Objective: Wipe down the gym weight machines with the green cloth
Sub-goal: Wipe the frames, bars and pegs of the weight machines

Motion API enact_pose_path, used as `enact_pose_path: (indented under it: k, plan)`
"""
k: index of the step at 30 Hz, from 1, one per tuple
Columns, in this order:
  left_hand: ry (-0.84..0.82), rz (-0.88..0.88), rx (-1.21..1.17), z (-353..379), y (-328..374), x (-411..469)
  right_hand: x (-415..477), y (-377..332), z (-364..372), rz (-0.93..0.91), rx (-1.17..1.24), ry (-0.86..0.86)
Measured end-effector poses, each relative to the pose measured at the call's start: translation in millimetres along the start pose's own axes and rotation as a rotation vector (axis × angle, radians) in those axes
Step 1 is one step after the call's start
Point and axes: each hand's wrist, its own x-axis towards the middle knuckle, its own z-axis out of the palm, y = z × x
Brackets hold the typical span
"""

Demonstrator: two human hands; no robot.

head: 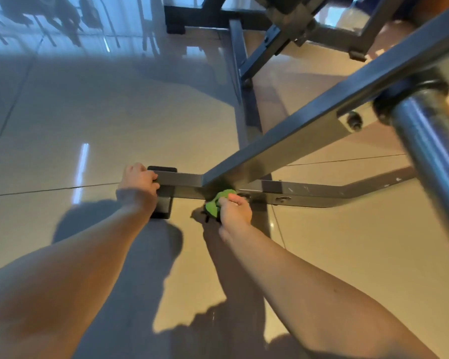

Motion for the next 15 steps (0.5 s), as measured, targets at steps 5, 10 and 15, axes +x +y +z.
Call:
enact_pose_path:
  k: [5, 10, 15]
  plan:
    - [-0.016, 0.223, 0.053, 0, 56, -31, 17, -19, -61, -0.402, -0.427, 0.085]
    - [-0.025, 0.228, -0.143, 3, 112, -48, 43, -16, -52, -0.668, -0.94, 0.012]
    - [-0.068, 0.137, -0.098, 9, 118, -49, 42, -17, -48, -0.739, -1.059, -0.036]
